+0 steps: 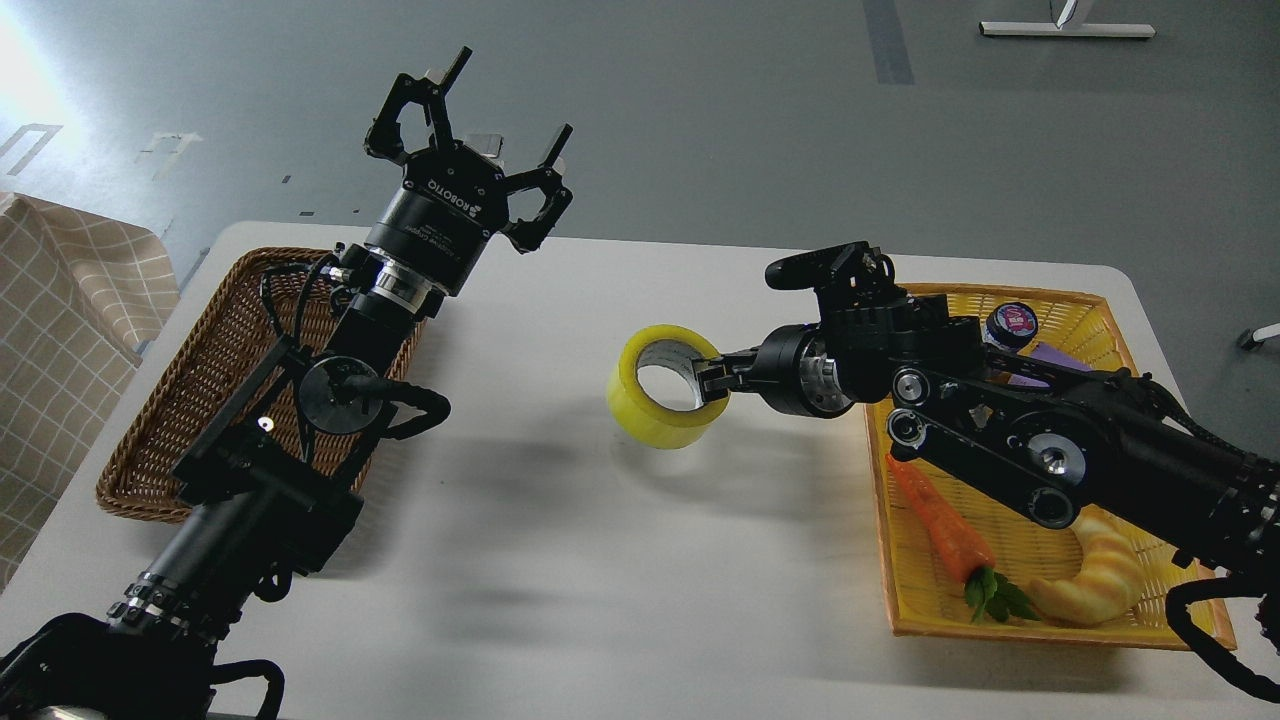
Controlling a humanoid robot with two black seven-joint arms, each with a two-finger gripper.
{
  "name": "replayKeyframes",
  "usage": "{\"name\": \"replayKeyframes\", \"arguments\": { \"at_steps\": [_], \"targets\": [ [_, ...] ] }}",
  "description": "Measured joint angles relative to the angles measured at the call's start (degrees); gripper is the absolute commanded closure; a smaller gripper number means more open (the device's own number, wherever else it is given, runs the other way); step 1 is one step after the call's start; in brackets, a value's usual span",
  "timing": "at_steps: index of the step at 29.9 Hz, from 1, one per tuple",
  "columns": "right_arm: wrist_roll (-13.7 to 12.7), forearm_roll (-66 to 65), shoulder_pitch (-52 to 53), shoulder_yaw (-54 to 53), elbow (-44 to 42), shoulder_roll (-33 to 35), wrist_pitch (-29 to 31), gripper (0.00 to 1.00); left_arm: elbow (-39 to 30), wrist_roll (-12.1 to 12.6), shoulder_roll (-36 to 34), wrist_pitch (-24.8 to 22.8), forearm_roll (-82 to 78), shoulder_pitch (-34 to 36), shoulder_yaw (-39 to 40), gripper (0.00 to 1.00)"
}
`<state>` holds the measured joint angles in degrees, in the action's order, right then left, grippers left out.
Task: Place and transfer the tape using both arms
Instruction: 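Lift the tape roll with the right gripper and carry it onto the table, then set the tape roll down on the table and open the right gripper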
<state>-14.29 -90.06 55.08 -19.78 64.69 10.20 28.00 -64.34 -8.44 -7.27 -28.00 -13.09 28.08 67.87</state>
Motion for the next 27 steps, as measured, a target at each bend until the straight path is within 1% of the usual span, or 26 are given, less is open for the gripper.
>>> {"name": "replayKeyframes", "arguments": {
  "at_steps": [8, 27],
  "targets": [
    [-0.04, -0.03, 0.04, 1.29, -5.04, -3.92, 0.00, 1.00, 0.00, 0.00, -0.02, 0.00, 0.00, 0.04, 0.06, 0.02],
    [-0.19, -2.51, 0.02, 4.36, -9.43, -7.42, -0.01, 1.00, 0.00, -0.08, 0.07, 0.00, 0.00, -0.18, 0.07, 0.02]
  ]
}}
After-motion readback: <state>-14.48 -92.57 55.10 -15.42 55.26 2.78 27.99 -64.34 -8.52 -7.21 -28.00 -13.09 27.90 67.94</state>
